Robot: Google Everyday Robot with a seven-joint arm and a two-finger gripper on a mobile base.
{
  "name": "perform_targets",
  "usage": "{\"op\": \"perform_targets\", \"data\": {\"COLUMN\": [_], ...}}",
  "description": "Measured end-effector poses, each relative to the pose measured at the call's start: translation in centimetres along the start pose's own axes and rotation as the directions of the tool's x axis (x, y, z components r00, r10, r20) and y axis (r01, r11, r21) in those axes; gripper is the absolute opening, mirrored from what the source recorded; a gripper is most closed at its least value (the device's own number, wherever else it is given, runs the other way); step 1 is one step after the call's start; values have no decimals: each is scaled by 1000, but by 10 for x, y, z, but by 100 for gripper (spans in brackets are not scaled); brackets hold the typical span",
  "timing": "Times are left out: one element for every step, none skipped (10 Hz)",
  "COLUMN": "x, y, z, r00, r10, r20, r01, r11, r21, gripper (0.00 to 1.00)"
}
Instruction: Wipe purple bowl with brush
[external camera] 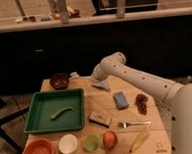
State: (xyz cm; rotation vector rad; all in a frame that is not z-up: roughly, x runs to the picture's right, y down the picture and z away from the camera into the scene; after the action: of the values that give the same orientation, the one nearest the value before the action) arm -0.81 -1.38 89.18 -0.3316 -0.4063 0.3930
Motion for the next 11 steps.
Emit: {"op": "perform_targets", "data": {"x": [0,-1,-1,-2,-1,-11,-20,-33,-40,-45,-55], "y": [0,1,1,1,-1,-4,-5,-4,-6,-5,-2], "z": [1,1,1,1,1,1,1,4,3,4,8], "r00": [1000,1000,1000,1000,1000,998,996,993,989,985,978], "r10": [0,-1,-1,-3,-10,-50,-78,-105,-136,-160,-191], "r20": [1,1,1,0,-8,-27,-38,-45,-61,-70,-80], "r01": [0,1,1,3,11,50,79,106,138,162,192], "r11": [1000,1000,1000,1000,1000,999,997,994,990,987,981], "r21": [-1,-2,-2,-1,5,19,24,23,27,24,15], "gripper": [0,0,0,0,0,0,0,0,0,0,0]}}
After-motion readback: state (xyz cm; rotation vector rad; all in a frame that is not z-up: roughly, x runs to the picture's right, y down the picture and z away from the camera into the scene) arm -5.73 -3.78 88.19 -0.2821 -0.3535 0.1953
